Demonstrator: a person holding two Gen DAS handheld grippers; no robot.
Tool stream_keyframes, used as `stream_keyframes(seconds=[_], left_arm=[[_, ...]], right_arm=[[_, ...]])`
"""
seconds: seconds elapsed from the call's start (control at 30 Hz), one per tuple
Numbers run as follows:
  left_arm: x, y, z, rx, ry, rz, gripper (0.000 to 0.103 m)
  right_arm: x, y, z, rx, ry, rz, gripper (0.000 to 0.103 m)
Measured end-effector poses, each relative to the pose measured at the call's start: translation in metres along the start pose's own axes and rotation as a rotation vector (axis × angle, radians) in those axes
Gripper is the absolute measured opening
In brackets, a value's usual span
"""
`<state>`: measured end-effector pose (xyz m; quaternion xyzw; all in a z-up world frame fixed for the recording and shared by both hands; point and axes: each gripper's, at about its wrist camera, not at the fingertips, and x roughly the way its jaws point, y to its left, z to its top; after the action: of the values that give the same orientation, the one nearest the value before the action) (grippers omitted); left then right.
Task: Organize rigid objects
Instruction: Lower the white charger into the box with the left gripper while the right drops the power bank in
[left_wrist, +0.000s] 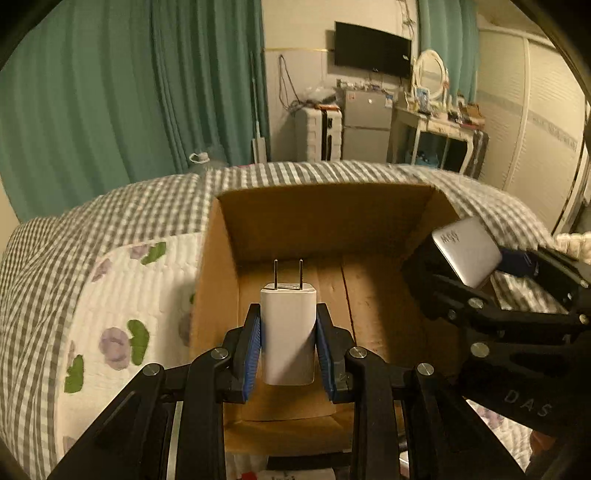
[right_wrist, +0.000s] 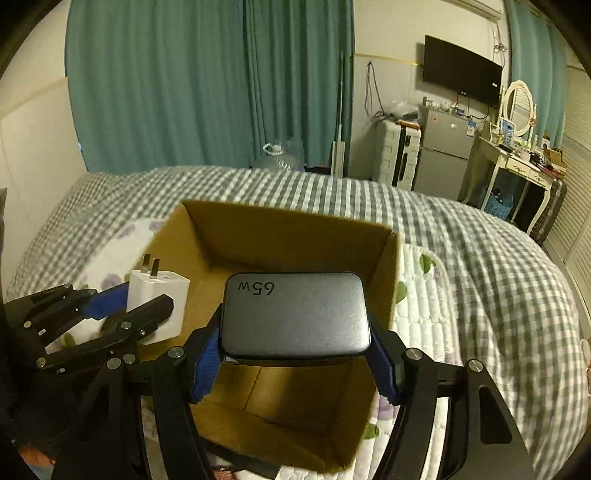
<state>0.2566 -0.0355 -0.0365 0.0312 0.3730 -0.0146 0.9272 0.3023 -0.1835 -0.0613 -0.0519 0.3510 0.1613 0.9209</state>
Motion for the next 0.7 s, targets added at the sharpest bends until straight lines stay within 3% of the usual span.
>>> stream_keyframes(seconds=[0.1,0.17,0.23,0.3,0.33,0.37,0.43,0.53,0.7], left_arm=[[0.004,-0.004,-0.001,0.02,0.002,-0.009,0.028],[0.004,-0.004,-0.003,0.015,0.011,-0.009,0.031],[-0.003,-0.004,-0.003,0.004,0.01,-0.009,0.031],[-0.017,-0.005,0.001,-0.007,-0.003,-0.017,0.045],[-0.03,-0.005,0.002,-0.015,-0.023,-0.015,0.063],[-0.041,-0.006,0.004,-0.019,-0.044,-0.007,0.07],[-0.065,-0.007,0.006,-0.019,-0.078,0.002,0.07],[-0.101,-0.011,0.008,-0.02,-0.097,0.013,0.079],[-0.152,-0.015,-0.002,-0.033,-0.124,0.051,0.084]], right_arm=[[0.004,-0.008,-0.006,0.04,-0.021,0.013,0.067],[-0.001,-0.021,-0.005,0.103,-0.034,0.084,0.071],[-0.012,-0.024,0.0,0.113,-0.063,0.091,0.077],[-0.032,-0.026,0.011,0.095,-0.098,0.055,0.08],[-0.043,-0.027,0.017,0.087,-0.107,0.044,0.082],[-0.051,-0.029,0.021,0.079,-0.113,0.038,0.083],[-0.073,-0.028,0.028,0.05,-0.122,0.019,0.086],[-0.116,-0.021,0.033,-0.043,-0.14,-0.01,0.094],[-0.173,-0.02,0.02,-0.112,-0.12,0.039,0.102]])
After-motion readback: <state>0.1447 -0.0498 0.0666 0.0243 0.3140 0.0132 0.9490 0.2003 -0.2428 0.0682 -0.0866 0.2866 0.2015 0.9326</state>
